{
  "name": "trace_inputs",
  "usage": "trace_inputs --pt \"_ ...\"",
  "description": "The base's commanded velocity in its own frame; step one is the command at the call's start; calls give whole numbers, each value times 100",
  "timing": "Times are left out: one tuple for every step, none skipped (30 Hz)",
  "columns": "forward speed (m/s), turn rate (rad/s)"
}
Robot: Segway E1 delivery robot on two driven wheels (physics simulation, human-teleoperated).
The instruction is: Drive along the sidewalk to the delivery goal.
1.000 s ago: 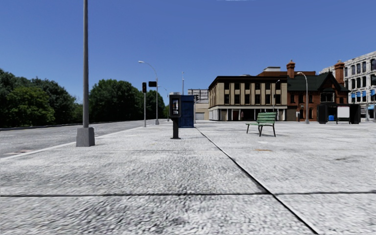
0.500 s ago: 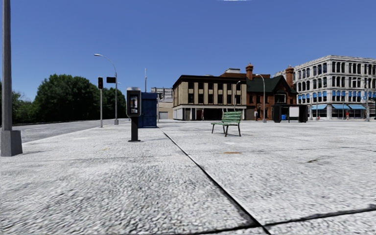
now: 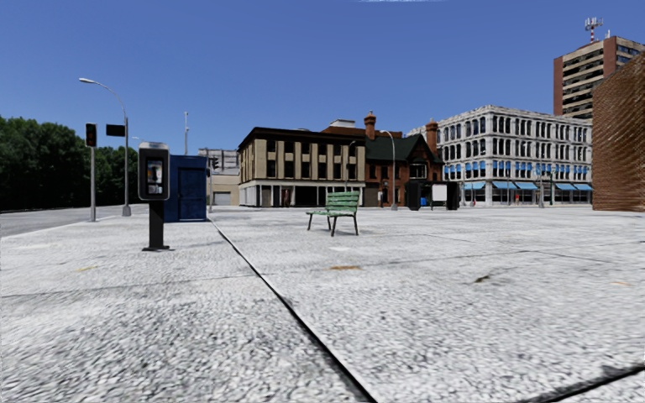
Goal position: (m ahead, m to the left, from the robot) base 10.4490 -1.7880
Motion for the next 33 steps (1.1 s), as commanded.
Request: trace_inputs --pt "79 -28" --pt "79 -27" --pt "79 -27" --pt "79 -24" --pt "79 -22" --pt "79 -22" --pt "79 -22" --pt "79 -22" --pt "79 -22" --pt "79 -22" --pt "79 -22" --pt "79 -22" --pt "79 -22" --pt "79 -22" --pt "79 -22" --pt "79 -22" --pt "79 -22" --pt "79 -22" --pt "79 -22" --pt "79 -22" --pt "79 -22" --pt "79 -22" --pt "80 -22" --pt "84 -22" --pt "87 -22" --pt "87 -22" --pt "90 -22" --pt "91 -22" --pt "93 -22" --pt "93 -22" --pt "93 -22" --pt "96 -22" --pt "97 -22"
